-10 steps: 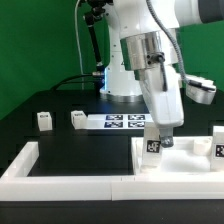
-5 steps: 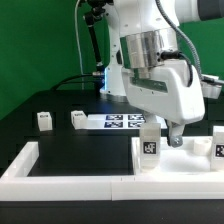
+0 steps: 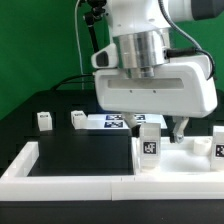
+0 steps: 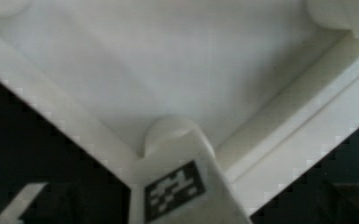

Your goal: Assemble square table

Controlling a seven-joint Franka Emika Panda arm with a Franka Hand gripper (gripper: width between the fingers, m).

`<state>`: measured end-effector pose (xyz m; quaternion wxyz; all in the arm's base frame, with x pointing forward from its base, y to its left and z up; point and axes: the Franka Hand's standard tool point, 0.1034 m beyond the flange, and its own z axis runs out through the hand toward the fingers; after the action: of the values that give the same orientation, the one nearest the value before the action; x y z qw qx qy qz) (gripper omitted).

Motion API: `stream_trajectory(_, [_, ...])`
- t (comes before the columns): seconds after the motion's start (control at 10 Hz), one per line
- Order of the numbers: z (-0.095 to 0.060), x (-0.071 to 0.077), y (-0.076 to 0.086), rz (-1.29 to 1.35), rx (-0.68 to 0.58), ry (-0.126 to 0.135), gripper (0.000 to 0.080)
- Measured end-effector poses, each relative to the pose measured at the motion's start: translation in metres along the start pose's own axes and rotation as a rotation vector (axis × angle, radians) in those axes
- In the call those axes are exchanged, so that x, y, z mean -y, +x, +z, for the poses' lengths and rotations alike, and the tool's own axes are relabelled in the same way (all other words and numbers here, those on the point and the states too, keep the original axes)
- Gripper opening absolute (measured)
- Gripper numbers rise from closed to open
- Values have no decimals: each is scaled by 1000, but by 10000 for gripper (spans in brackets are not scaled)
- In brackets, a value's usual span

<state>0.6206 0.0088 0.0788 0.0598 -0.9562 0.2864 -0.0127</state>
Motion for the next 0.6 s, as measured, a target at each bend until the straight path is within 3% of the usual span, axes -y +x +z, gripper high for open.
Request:
stream_trajectory(0.1, [-2,-1,4,-200,-8,-15,649])
stream_trajectory(0.3, [-2,-2,4,-236,-7,-15,649])
stream_trajectory(0.4, [-2,-2,4,-219,-8,-15,555])
stream_trajectory(0.5, [-2,-2,4,-206,-8,-14,555])
stream_trajectory(0.6, [-1,-1,4,-142,-8,-13,354])
